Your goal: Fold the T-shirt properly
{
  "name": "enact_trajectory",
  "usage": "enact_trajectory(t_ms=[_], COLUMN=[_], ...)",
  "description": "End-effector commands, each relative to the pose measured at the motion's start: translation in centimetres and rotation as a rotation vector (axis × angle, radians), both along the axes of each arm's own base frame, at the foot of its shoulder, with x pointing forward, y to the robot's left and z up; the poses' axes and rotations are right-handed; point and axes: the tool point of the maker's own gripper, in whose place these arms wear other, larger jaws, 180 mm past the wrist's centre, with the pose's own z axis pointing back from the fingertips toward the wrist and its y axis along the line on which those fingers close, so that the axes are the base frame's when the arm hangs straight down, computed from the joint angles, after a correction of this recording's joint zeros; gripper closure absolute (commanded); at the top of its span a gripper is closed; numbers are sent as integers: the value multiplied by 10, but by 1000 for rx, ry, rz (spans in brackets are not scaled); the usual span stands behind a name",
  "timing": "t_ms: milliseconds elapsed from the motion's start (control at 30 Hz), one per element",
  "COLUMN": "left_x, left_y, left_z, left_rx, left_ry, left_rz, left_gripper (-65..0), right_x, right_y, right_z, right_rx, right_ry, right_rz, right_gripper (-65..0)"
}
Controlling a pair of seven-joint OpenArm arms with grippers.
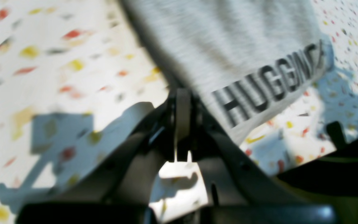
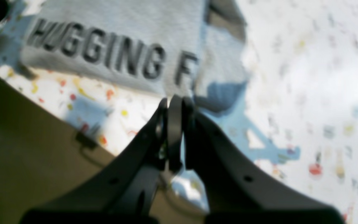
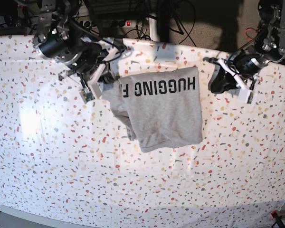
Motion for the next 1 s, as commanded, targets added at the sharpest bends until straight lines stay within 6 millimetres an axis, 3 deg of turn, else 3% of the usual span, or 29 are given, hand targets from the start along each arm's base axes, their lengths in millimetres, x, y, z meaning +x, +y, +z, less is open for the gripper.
enact_trajectory(t_ms=[0, 133, 267, 567, 767, 967], left_x=[0, -22, -52, -135, -191, -224], left_y=[8, 36, 52, 87, 93, 90], left_z=[8, -5, -14, -36, -54, -75], left_rx=[-1, 32, 53, 132, 183, 131], left_ry=[-21, 34, 82, 250, 388, 475], left_rz=[13, 82, 81, 101, 74, 89], left_gripper=[0, 0, 0, 0, 0, 0], right_x=[-3, -37, -72, -163, -205, -245], right_y=[-3, -18, -28, -17, -13, -17], right_z=[6, -6, -24, -44, -50, -94], right_rx=[8, -38, -59, 16, 65, 103], right_ry=[-19, 45, 147, 363, 436, 581], right_rz=[-12, -4, -21, -20, -50, -112], right_gripper=[0, 0, 0, 0, 0, 0])
